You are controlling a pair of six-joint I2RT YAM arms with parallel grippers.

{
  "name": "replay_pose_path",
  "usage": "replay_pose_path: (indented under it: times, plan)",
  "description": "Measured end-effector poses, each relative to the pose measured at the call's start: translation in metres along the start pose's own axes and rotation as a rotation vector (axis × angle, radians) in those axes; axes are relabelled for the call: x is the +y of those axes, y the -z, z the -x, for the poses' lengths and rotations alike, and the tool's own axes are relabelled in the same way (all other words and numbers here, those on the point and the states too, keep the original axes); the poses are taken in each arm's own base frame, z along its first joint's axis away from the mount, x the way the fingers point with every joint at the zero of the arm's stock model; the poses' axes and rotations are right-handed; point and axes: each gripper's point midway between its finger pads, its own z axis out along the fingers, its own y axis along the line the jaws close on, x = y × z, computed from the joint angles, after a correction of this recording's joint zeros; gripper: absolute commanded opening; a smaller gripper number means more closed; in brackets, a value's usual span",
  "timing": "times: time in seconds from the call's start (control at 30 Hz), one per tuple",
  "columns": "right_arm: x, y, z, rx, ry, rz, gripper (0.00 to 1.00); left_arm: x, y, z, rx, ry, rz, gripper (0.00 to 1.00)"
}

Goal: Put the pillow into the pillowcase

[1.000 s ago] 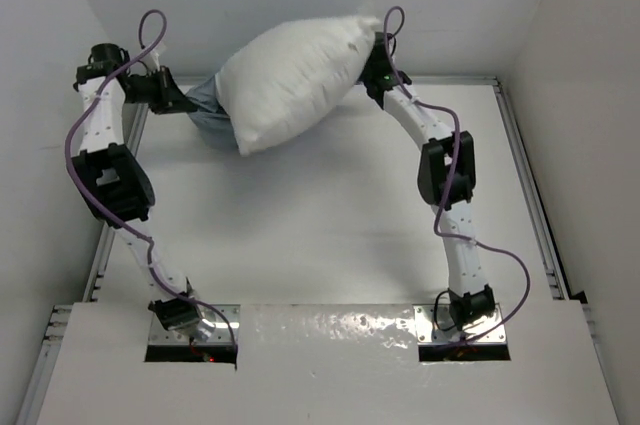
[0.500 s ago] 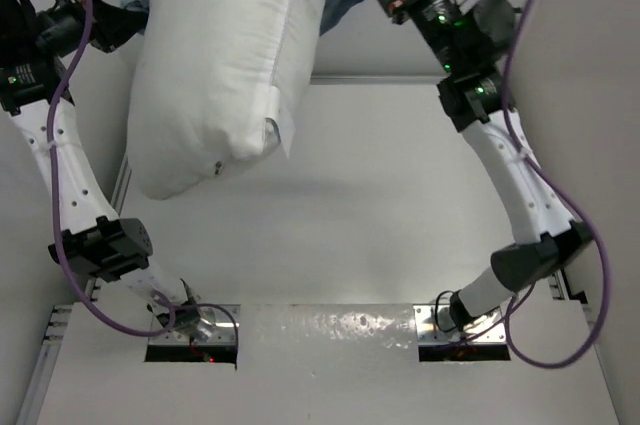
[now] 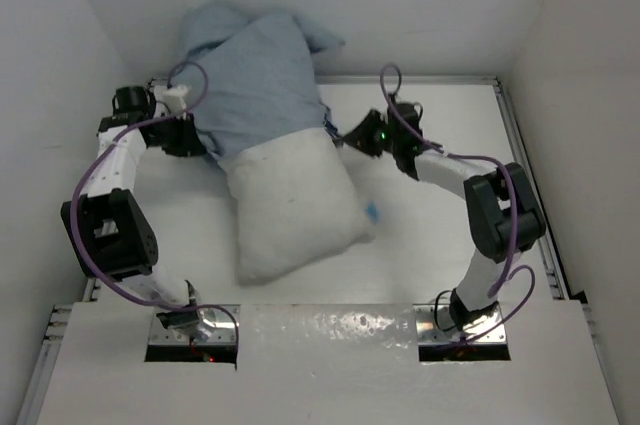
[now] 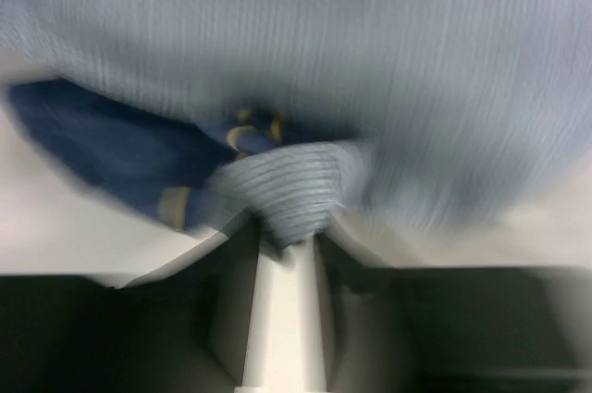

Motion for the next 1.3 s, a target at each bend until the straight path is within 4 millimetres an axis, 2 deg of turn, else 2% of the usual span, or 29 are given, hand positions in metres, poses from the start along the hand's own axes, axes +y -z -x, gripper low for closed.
replay_pose_path:
  times: [0.03,0.07,0.1,0.13,0.17,0.2,0.23,0.27,0.3,0.33,0.37,0.43,0.47,0.5,0.53,0.6,0.63,0.67,0.73,0.83,0.93,0.97,1.03,1.07,1.17,1.2,1.23,1.27,1.3]
  plan:
    - [-0.045,0.006,-0.029,0.054,-0.011,-0.107,0.58,0.002,-0.004,-0.025,0.068,-0.002,0.004,0.45]
    - [-0.08,0.016,-0.05,0.098,-0.02,-0.195,0.69,0.001,-0.004,-0.046,0.13,-0.003,-0.001,0.53]
    - [-0.107,0.027,-0.065,0.137,-0.017,-0.271,0.72,-0.001,-0.001,-0.058,0.177,-0.012,-0.007,0.66]
    - [-0.122,0.033,-0.071,0.153,-0.003,-0.316,0.74,-0.001,0.001,-0.06,0.187,-0.043,-0.011,0.69]
    - [-0.131,0.038,-0.067,0.152,0.019,-0.345,0.76,-0.002,0.005,-0.058,0.19,-0.068,-0.013,0.72]
    - [-0.131,0.041,-0.059,0.142,0.052,-0.351,0.75,-0.003,0.01,-0.052,0.182,-0.095,-0.012,0.73]
    - [-0.124,0.044,-0.048,0.127,0.091,-0.341,0.71,-0.005,0.015,-0.041,0.163,-0.132,-0.006,0.72]
    - [-0.113,0.047,-0.038,0.11,0.129,-0.32,0.62,-0.006,0.021,-0.027,0.135,-0.17,0.009,0.69]
    - [-0.099,0.049,-0.026,0.09,0.178,-0.291,0.26,-0.009,0.027,-0.009,0.099,-0.218,0.027,0.56]
    - [-0.081,0.051,-0.013,0.059,0.222,-0.252,0.11,-0.013,0.033,0.011,0.054,-0.272,0.047,0.5]
    - [-0.063,0.054,-0.003,0.03,0.264,-0.215,0.06,-0.02,0.036,0.028,0.017,-0.327,0.063,0.47]
    - [-0.034,0.062,0.009,-0.013,0.34,-0.151,0.31,-0.048,0.034,0.059,-0.051,-0.453,0.075,0.52]
    - [-0.024,0.064,0.01,-0.022,0.369,-0.125,0.5,-0.067,0.029,0.069,-0.071,-0.51,0.062,0.57]
    - [-0.016,0.065,0.01,-0.026,0.387,-0.102,0.62,-0.085,0.022,0.075,-0.083,-0.556,0.042,0.65]
    - [-0.011,0.064,0.008,-0.023,0.411,-0.079,0.74,-0.108,0.007,0.077,-0.074,-0.608,0.016,0.66]
    - [-0.007,0.056,-0.005,0.022,0.438,-0.037,0.82,-0.133,-0.023,0.077,-0.041,-0.668,-0.005,0.67]
    - [-0.007,0.05,-0.013,0.053,0.445,-0.024,0.92,-0.142,-0.042,0.074,-0.017,-0.683,-0.016,0.67]
    - [-0.008,0.043,-0.024,0.088,0.446,-0.01,0.99,-0.144,-0.06,0.07,0.012,-0.687,-0.01,0.67]
    - [-0.01,0.028,-0.04,0.138,0.451,0.014,0.99,-0.131,-0.096,0.06,0.081,-0.663,0.038,0.65]
    - [-0.008,0.006,-0.063,0.176,0.436,0.073,0.99,-0.095,-0.132,0.047,0.151,-0.606,0.154,0.63]
    - [-0.004,-0.009,-0.075,0.183,0.399,0.133,0.99,-0.083,-0.137,0.05,0.15,-0.581,0.217,0.47]
    - [-0.003,-0.014,-0.077,0.184,0.383,0.151,0.99,-0.082,-0.135,0.056,0.136,-0.577,0.232,0.3]
    - [-0.003,-0.019,-0.081,0.19,0.356,0.173,0.99,-0.082,-0.134,0.068,0.102,-0.575,0.253,0.12]
    - [-0.003,-0.022,-0.082,0.193,0.343,0.181,0.99,-0.082,-0.133,0.072,0.092,-0.575,0.261,0.0]
    - [0.002,-0.032,-0.087,0.216,0.313,0.211,0.99,-0.079,-0.132,0.074,0.087,-0.565,0.279,0.0]
    - [0.004,-0.037,-0.088,0.222,0.306,0.223,0.95,-0.079,-0.131,0.074,0.087,-0.565,0.281,0.0]
    - [0.007,-0.041,-0.091,0.237,0.294,0.238,0.81,-0.078,-0.131,0.075,0.085,-0.566,0.285,0.0]
    - [0.01,-0.047,-0.093,0.25,0.285,0.258,0.62,-0.078,-0.13,0.075,0.084,-0.566,0.29,0.0]
    - [0.013,-0.051,-0.095,0.264,0.269,0.276,0.16,-0.078,-0.129,0.076,0.082,-0.567,0.293,0.0]
